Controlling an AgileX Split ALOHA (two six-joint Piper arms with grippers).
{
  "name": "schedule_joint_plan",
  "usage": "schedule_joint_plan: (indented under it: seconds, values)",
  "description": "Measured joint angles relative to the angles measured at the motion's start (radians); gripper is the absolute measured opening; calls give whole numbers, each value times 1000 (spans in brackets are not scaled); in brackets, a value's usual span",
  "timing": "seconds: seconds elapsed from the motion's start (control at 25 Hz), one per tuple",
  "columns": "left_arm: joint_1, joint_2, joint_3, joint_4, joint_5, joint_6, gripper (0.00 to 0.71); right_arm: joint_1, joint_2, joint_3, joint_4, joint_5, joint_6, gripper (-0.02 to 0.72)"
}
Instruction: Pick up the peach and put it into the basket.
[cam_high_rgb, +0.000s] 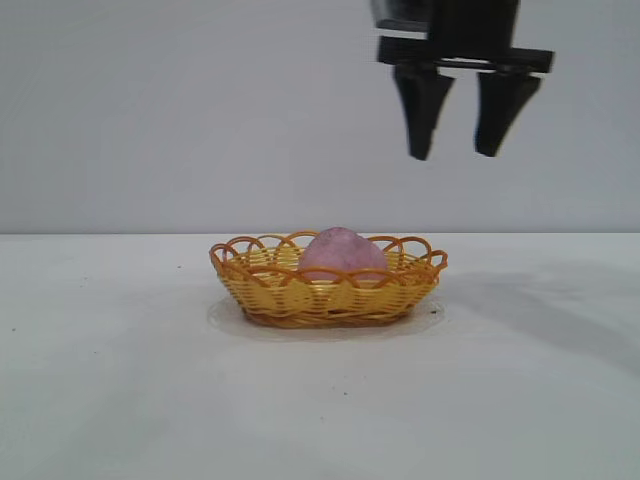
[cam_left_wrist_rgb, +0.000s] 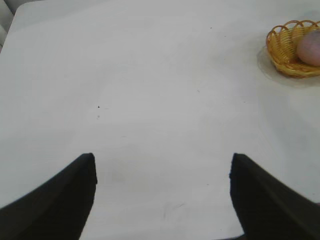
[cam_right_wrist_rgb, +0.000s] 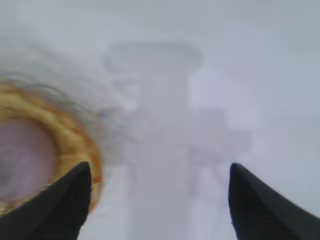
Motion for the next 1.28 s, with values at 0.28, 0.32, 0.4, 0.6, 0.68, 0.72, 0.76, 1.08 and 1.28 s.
schedule_joint_plan:
  seconds: [0.28, 0.32, 0.4, 0.6, 0.68, 0.72, 0.76, 1.08, 1.28]
  values:
    - [0, 0, 0, 0, 0, 0, 526, -171, 0, 0, -27, 23, 66, 538]
    - [0, 0, 0, 0, 0, 0, 526, -192, 0, 0, -33, 25, 67, 538]
    - [0, 0, 0, 0, 0, 0, 526, -223, 0, 0, -40, 31, 68, 538]
    - [0, 0, 0, 0, 0, 0, 526, -253, -26, 57, -48, 58, 61, 538]
    - [0, 0, 0, 0, 0, 0, 526, -253, -71, 114, -48, 41, 60, 538]
    - [0, 0, 0, 0, 0, 0, 526, -253, -95, 151, -48, 32, 60, 538]
    - [0, 0, 0, 0, 0, 0, 526, -253, -125, 189, -48, 18, 60, 538]
    - [0, 0, 0, 0, 0, 0, 526, -254, -457, 517, -47, -58, 75, 538]
    - [0, 0, 0, 0, 0, 0, 526, -254, -669, 688, -47, -63, 79, 538]
